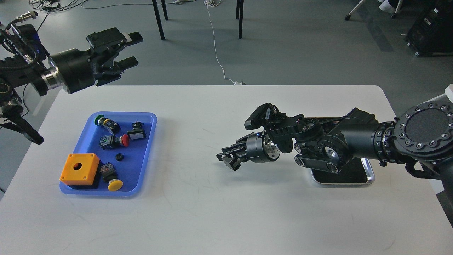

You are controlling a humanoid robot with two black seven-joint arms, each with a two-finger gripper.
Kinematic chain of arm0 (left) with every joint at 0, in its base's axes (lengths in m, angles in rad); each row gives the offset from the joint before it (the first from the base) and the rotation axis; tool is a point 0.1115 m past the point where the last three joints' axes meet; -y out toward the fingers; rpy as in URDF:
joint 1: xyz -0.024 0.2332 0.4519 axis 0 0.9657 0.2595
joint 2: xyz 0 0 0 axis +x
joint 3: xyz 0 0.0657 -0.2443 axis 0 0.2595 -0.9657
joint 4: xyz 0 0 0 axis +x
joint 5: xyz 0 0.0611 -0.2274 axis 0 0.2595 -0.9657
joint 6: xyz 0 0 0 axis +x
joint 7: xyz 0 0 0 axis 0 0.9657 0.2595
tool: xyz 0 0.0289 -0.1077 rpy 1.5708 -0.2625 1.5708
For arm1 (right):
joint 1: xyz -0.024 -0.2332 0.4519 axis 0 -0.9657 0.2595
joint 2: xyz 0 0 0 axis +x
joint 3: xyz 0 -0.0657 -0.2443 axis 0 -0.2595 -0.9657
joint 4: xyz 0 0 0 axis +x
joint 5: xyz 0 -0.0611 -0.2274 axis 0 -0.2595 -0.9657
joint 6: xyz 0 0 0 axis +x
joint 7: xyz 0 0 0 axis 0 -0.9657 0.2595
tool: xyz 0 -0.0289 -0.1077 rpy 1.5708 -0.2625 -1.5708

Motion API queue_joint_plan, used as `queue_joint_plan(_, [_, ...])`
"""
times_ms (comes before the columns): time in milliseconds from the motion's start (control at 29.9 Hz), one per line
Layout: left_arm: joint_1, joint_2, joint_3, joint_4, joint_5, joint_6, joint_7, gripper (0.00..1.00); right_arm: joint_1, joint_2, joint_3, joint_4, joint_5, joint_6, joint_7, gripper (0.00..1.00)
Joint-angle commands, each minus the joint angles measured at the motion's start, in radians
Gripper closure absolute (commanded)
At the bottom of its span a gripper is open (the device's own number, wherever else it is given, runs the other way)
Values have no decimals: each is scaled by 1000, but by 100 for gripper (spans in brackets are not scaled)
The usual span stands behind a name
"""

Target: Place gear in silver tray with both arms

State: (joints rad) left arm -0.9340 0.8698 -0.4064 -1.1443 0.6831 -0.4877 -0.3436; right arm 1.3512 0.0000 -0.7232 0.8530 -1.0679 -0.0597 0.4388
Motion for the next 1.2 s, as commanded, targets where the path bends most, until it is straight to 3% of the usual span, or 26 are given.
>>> queue_joint_plan(0, [0, 2, 0, 0, 1, 0, 0, 9, 37, 0, 1, 26, 0, 1, 0, 86])
queue_joint_plan(167, [0, 15, 0, -11, 1, 0, 0, 9, 112, 0, 2, 44, 3, 49, 0, 86])
queue_joint_plan(401, [0, 12, -2, -15, 1, 0, 0, 9, 152, -218, -15, 149, -10, 57, 0, 86])
queue_joint_plan(669, [0, 6, 0, -24, 1, 0, 0, 9, 151, -391, -67, 155, -12, 58, 1, 86])
queue_joint_plan(1170, [3, -5, 1, -34, 35, 1, 1, 9, 77, -568, -205, 141, -29, 55, -12, 86])
